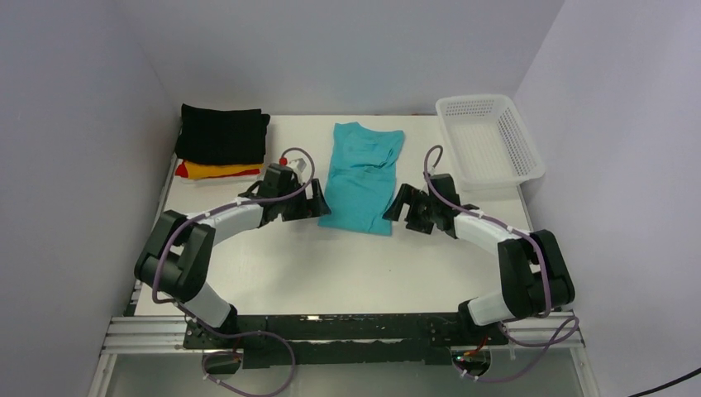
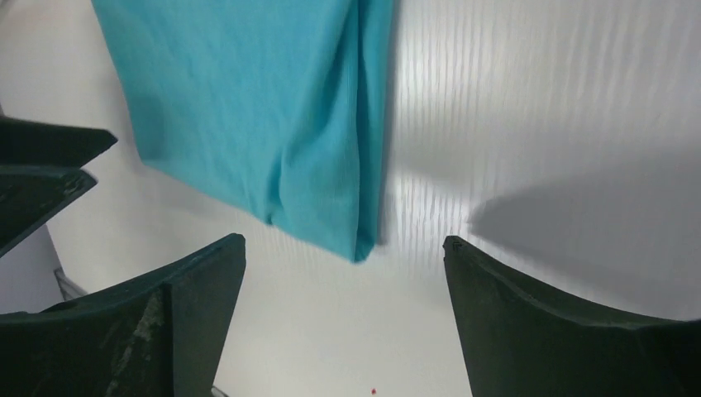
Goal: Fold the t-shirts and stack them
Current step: Grab one side of the 2/3 rectangular tshirt with both arms
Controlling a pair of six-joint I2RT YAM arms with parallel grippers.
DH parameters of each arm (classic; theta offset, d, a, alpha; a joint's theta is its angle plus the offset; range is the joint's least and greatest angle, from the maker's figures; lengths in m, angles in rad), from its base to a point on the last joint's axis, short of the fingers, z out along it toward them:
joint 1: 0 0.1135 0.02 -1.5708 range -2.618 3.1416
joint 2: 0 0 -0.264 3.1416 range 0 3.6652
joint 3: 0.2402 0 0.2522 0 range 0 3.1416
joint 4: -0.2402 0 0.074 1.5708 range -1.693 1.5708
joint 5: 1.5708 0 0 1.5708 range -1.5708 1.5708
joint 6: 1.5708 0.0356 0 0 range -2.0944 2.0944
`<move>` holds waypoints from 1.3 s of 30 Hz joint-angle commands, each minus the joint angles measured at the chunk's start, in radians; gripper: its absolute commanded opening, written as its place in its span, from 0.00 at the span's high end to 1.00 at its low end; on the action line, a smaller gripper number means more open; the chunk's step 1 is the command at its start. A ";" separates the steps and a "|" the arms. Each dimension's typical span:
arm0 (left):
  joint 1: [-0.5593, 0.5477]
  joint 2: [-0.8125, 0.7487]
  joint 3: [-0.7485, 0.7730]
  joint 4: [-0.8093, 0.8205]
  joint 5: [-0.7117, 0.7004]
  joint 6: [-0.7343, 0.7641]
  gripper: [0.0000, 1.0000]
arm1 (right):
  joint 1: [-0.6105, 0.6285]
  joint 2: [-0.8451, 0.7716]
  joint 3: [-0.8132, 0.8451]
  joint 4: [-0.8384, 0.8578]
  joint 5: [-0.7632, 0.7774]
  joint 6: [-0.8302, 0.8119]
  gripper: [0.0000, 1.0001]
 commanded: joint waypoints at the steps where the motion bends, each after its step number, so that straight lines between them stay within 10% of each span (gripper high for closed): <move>1: -0.022 -0.023 -0.048 0.065 0.009 -0.045 0.05 | 0.044 -0.080 -0.090 0.031 -0.027 0.055 0.12; 11: -0.027 0.106 -0.046 0.085 0.005 -0.082 0.36 | 0.109 0.040 -0.102 0.103 -0.035 0.097 0.39; 21: -0.042 0.091 -0.108 0.089 0.014 -0.107 0.38 | 0.108 0.062 -0.107 0.090 0.011 0.103 0.55; 30: -0.043 0.046 -0.154 0.068 -0.027 -0.117 0.37 | 0.109 0.081 -0.125 0.120 0.012 0.109 0.98; 39: -0.059 0.104 -0.130 0.122 0.029 -0.134 0.49 | 0.109 0.084 -0.132 0.140 0.007 0.098 1.00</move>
